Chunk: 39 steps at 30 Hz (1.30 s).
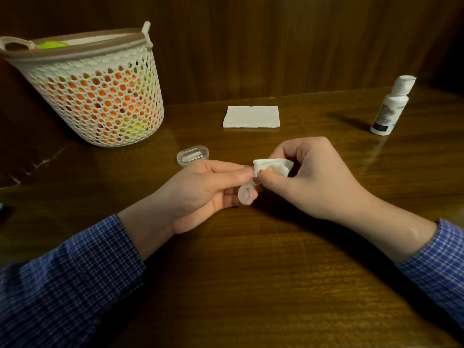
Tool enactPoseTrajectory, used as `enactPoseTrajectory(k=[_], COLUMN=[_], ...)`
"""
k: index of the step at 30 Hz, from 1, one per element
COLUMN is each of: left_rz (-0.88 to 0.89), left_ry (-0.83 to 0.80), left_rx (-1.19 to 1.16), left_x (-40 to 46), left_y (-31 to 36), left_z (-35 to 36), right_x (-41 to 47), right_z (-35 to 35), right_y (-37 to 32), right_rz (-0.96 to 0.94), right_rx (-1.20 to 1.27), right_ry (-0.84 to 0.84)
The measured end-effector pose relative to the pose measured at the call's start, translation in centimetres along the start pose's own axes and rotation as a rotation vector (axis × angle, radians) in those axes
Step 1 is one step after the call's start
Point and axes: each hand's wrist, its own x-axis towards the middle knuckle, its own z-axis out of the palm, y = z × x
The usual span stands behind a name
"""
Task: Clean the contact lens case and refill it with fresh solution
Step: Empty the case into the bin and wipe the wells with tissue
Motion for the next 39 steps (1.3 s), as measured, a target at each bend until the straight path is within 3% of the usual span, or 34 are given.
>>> enactPoseTrajectory(k=[4,8,11,16,20,32,39], left_rz=[0.170,0.444,0.444,0.121,0.040,-0.024,-0.036], left_ry=[0.027,0.117,0.132,0.004,-0.045,-0.110,-0.100], left_rx=[0.089,0.335,0.318,-0.073,-0.226,-0.247,-0.222], left_x=[0.1,0.0,0.0,0.3,0.2,0.5,0.7], left_y=[-0.7,-1.2,-1.2,-0.1,0.1,-0.1,-0.1], left_z=[-0.1,0.1,0.2,0.3,0.2,0.0,0.0], right_x=[0.5,0.9,1.2,1.1,1.0,0.6,0.5], right_z=[-0.1,-0.4,-0.7,-1.5,-2.0,-1.7,-1.6], right_y=[-0.4,-0.5,-0.5,-0.1,0.1,0.0,0.2], right_rz=[0.327,0.596,0.723,0.538,0.338,0.094,0.059], right_rx=[0.279,0.586,0.698,0.743,0.665,0.302,0.174], right_ry=[-0.079,-0.255,-0.378,-0.396,-0.360,-0.284,-0.329])
